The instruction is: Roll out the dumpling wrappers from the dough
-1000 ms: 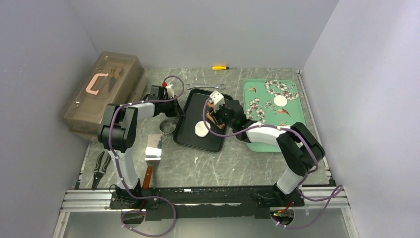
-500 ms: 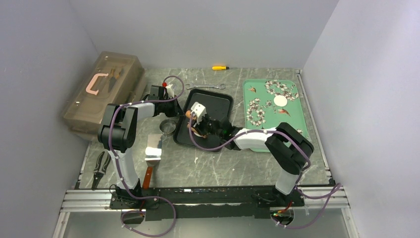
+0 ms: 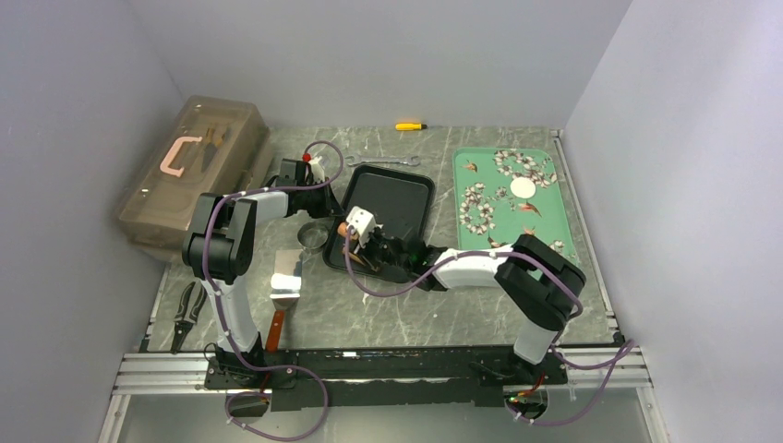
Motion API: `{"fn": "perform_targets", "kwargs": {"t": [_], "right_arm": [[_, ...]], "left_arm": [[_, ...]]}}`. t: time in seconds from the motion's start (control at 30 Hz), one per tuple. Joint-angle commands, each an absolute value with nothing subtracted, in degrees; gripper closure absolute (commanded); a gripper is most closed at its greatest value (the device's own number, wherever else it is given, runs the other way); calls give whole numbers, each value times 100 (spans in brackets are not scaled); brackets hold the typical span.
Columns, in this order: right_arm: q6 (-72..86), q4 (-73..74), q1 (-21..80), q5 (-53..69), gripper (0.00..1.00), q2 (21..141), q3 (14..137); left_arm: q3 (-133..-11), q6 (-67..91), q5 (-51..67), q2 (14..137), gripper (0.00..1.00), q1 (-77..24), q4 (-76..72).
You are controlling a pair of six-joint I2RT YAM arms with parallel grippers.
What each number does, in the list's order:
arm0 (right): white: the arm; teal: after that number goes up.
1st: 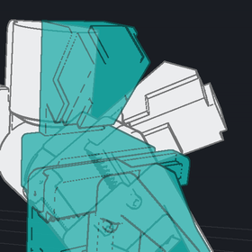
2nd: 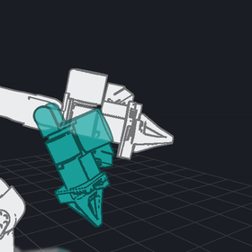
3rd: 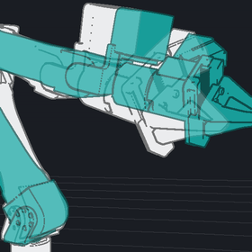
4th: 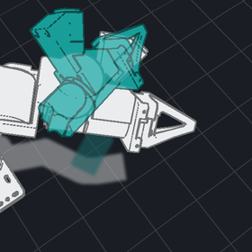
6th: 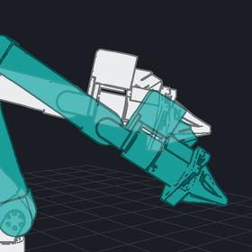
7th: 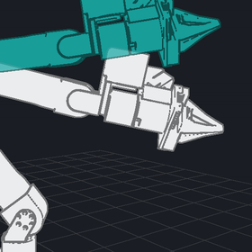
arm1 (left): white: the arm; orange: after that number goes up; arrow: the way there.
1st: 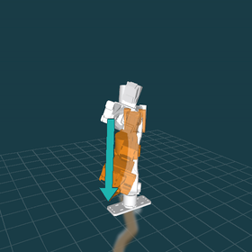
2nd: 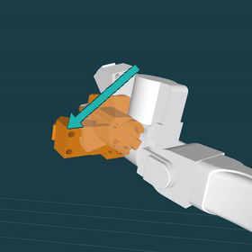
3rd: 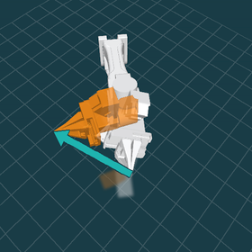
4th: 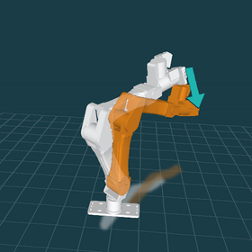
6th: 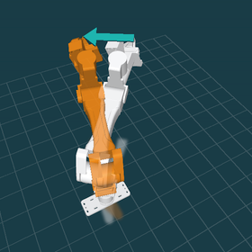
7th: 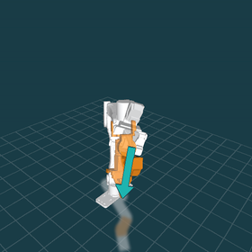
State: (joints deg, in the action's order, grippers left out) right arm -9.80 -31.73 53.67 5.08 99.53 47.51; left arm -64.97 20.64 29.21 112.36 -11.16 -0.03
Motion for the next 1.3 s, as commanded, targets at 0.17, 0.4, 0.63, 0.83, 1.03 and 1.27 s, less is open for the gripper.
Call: {"fn": "perform_targets", "kwargs": {"t": [0.17, 0.4, 0.63, 0.83, 1.03, 1.27], "right_arm": [[-542, -3211, 4900, 874, 100, 8949, 5448], [-934, -3314, 4542, 482, 100, 9752, 5476], [-719, -2976, 4740, 822, 100, 10241, 5278], [-602, -2828, 5053, 756, 100, 10306, 4857], [-519, -2780, 5246, 640, 100, 10355, 4693], [-569, -2530, 5261, 666, 100, 9893, 5064]], "left_arm": [[-6431, 1944, 2839, 11365, 100, -1072, 352], [-6447, 1947, 2871, 11392, 100, -1072, 360], [-6466, 1942, 2860, 11410, 100, -1072, 370], [-6480, 1947, 2862, 11455, 100, -1068, 387], [-6493, 1943, 2854, 11474, 100, -1072, 390], [-6489, 1934, 2843, 11470, 100, -1072, 402]]}}
